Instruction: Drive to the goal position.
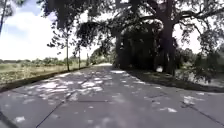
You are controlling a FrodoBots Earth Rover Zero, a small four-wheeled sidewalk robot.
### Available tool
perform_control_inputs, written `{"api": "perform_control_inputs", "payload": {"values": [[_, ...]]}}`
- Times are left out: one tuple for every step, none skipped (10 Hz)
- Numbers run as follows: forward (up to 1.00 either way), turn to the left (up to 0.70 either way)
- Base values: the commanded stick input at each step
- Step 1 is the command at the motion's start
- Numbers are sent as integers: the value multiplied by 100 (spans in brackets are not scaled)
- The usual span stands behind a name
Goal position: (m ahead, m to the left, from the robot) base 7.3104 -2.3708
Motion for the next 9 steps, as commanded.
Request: {"api": "perform_control_inputs", "payload": {"values": [[84,0],[84,0],[84,0],[84,0],[84,0],[84,0],[84,0],[84,0],[84,0]]}}
